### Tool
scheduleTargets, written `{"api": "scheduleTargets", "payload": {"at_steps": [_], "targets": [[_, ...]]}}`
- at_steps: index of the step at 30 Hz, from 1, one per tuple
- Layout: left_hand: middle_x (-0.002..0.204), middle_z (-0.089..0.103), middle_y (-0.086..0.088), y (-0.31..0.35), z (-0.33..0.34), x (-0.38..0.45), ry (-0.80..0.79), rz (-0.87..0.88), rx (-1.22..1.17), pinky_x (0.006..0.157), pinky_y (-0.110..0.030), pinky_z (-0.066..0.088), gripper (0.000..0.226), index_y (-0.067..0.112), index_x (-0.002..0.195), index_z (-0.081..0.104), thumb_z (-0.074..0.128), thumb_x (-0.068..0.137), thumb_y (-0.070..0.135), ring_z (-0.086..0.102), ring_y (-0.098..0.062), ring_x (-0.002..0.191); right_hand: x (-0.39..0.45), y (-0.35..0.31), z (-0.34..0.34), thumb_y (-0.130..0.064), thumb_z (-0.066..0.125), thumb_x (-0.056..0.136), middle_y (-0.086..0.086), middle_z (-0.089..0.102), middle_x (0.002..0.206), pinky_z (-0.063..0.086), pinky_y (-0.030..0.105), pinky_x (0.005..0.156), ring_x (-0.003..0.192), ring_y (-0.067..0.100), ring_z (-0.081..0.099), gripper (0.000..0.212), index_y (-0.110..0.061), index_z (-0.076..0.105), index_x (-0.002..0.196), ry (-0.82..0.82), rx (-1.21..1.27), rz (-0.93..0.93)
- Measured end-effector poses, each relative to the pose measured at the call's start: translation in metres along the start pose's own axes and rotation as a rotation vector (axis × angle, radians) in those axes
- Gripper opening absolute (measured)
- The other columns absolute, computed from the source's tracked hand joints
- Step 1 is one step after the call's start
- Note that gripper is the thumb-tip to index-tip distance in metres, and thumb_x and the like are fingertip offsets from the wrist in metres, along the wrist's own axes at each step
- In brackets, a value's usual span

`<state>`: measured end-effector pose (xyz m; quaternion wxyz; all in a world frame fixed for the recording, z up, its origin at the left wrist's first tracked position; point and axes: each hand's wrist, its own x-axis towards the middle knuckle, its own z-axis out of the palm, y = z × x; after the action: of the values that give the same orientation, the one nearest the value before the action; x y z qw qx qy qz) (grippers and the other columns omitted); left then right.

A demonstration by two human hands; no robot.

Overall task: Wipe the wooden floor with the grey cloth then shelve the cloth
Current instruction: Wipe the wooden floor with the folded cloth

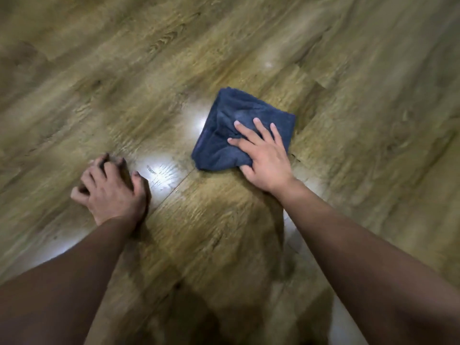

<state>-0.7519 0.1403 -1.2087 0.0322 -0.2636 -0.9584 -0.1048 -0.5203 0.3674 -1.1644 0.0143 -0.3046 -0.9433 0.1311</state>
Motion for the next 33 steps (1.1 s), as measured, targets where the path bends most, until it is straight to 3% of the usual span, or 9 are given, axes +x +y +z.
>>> {"api": "scheduleTargets", "payload": {"at_steps": [5,12,20,25,33], "targets": [[0.131,0.048,-0.02,0.003,0.001,-0.002,0.037,0.014,0.019,0.1,-0.065,0.027,0.039,0.011,0.108,0.045,0.044,0.09,0.045,0.043,-0.039,0.117,-0.05,0.045,-0.006,-0.029,0.065,0.082,-0.007,0.036,0.161,0.01,0.058,0.123,0.152,0.035,0.024,0.058,-0.031,0.057,0.139,0.091,0.031,0.157],[0.126,0.048,-0.022,0.006,-0.001,-0.005,0.067,0.04,0.018,0.098,-0.065,0.03,0.034,0.013,0.107,0.04,0.046,0.091,0.042,0.044,-0.039,0.113,-0.113,0.064,-0.007,-0.034,0.05,0.078,-0.006,0.031,0.164,0.006,0.057,0.124,0.153,0.033,0.018,0.064,-0.032,0.053,0.142,0.152,0.049,0.482],[0.134,0.048,-0.019,0.006,-0.007,-0.004,-0.005,0.029,0.013,0.101,-0.065,0.028,0.042,0.009,0.114,0.049,0.043,0.092,0.044,0.042,-0.037,0.121,-0.11,0.011,0.009,-0.026,0.058,0.082,-0.003,0.027,0.166,0.003,0.06,0.123,0.153,0.039,0.015,0.076,-0.035,0.036,0.155,0.301,0.127,0.859],[0.137,0.048,-0.015,0.006,-0.008,-0.002,-0.036,0.024,-0.021,0.101,-0.064,0.028,0.041,0.011,0.115,0.051,0.043,0.091,0.044,0.04,-0.035,0.126,-0.083,-0.038,0.023,-0.024,0.061,0.082,-0.006,0.023,0.167,0.003,0.062,0.122,0.153,0.041,0.012,0.071,-0.041,0.043,0.149,0.317,0.143,1.086],[0.141,0.049,-0.012,0.006,-0.009,0.0,-0.046,0.026,-0.043,0.101,-0.057,0.023,0.039,0.012,0.113,0.053,0.044,0.09,0.042,0.04,-0.034,0.13,-0.044,-0.101,0.039,-0.025,0.06,0.085,-0.006,0.017,0.168,0.005,0.066,0.119,0.152,0.043,0.01,0.07,-0.043,0.04,0.149,0.246,0.121,1.083]]}}
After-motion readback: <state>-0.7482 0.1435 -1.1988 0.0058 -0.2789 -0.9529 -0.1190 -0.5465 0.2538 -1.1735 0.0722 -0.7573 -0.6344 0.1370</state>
